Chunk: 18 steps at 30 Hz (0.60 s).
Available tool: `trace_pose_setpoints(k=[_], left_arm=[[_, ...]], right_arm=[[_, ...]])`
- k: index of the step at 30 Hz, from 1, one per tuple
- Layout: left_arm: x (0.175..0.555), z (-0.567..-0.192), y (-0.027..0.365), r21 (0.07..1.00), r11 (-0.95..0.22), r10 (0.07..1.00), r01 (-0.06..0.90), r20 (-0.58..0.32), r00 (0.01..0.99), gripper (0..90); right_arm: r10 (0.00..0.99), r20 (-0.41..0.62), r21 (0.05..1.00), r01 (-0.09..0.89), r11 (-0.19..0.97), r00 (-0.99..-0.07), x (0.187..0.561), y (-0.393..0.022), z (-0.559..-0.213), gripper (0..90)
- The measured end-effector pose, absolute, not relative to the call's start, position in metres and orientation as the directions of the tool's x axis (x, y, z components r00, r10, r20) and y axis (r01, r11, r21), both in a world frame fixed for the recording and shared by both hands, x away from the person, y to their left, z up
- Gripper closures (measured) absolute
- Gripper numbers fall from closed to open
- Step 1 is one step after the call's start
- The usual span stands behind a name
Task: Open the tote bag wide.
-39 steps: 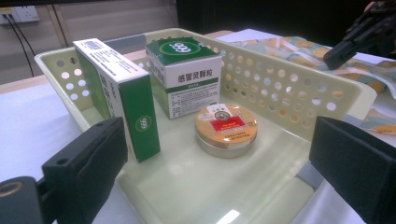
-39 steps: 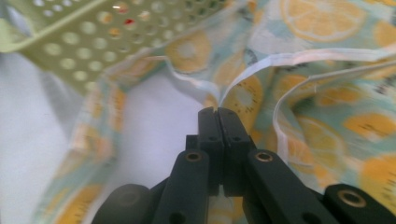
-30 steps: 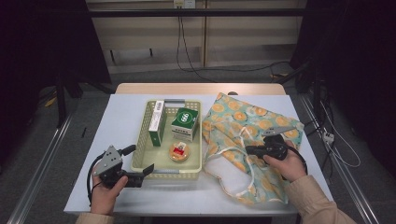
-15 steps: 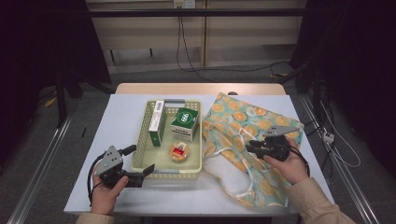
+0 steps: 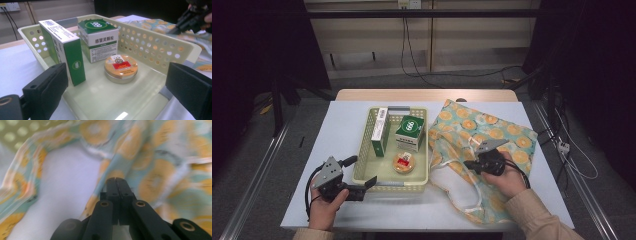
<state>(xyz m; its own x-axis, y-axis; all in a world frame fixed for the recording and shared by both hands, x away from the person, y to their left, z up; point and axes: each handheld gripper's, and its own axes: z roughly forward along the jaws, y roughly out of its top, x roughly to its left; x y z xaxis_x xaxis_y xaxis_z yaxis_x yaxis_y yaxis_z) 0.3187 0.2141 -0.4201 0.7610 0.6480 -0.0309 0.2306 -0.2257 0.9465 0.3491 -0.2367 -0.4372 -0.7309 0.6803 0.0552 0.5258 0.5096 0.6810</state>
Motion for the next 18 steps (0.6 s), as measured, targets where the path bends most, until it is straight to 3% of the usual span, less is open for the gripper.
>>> trace_pose_setpoints(k=[10, 16, 18], left_arm=[[0.319, -0.419, 0.21, 0.948, -0.229, 0.64, 0.223, -0.026, 0.768, 4.2], [0.318, -0.419, 0.213, 0.947, -0.226, 0.644, 0.226, -0.029, 0.764, 4.2], [0.318, -0.419, 0.212, 0.948, -0.225, 0.644, 0.226, -0.03, 0.765, 4.2]], right_arm=[[0.555, 0.165, 0.675, 0.504, 0.54, -0.815, 0.324, -0.211, -0.452, 88.2], [0.647, 0.094, 0.712, 0.505, 0.488, -0.757, 0.331, -0.223, -0.442, 69.4], [0.673, 0.07, 0.701, 0.517, 0.492, -0.736, 0.333, -0.227, -0.441, 56.3]])
